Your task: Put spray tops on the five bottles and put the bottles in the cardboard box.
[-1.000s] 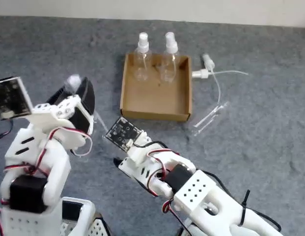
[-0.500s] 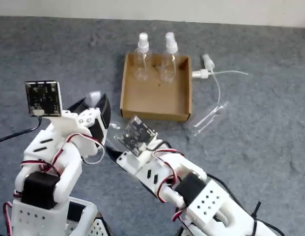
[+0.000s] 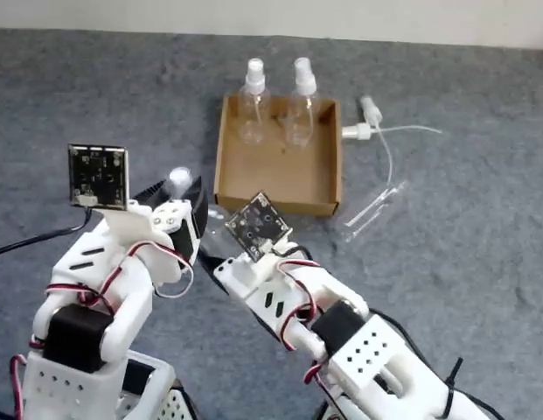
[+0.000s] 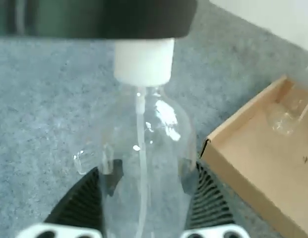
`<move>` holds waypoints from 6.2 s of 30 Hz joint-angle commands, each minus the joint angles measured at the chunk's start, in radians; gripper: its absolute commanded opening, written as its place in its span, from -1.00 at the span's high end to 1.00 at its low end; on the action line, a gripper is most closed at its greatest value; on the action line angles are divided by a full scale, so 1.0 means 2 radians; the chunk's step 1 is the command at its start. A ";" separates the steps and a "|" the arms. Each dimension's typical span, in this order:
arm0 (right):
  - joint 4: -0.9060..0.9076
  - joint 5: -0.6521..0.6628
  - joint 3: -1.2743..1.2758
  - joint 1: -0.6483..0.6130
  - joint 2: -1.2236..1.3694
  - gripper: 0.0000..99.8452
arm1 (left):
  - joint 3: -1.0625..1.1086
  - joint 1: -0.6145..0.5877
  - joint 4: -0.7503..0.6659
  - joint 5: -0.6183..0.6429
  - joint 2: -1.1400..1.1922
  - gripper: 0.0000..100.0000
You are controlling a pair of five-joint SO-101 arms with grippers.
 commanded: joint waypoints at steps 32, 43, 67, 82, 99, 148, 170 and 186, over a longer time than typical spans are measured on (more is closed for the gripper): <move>-0.034 -0.011 -0.041 0.051 -0.023 0.99 | 0.053 0.038 -0.005 -0.083 0.002 0.71; -0.035 -0.012 -0.041 0.056 -0.023 0.99 | -0.027 -0.111 -0.001 -0.098 0.002 0.61; 0.037 -0.082 -0.323 0.064 0.171 0.99 | 0.136 0.034 -0.014 -0.163 -0.221 0.39; 0.132 -0.071 -0.283 0.065 0.065 0.99 | 0.176 -0.026 -0.149 -0.165 -0.091 0.39; -0.015 -0.022 -0.269 0.235 0.228 0.99 | 0.269 -0.154 -0.091 -0.176 -0.162 0.64; -0.418 -0.025 -0.184 0.254 0.534 0.99 | 0.402 -0.208 -0.158 -0.222 -0.262 0.64; -0.417 -0.023 -0.185 0.254 0.533 0.73 | 0.402 -0.208 -0.158 -0.222 -0.261 0.64; -0.397 -0.022 -0.185 0.254 0.532 0.60 | 0.402 -0.208 -0.158 -0.222 -0.260 0.64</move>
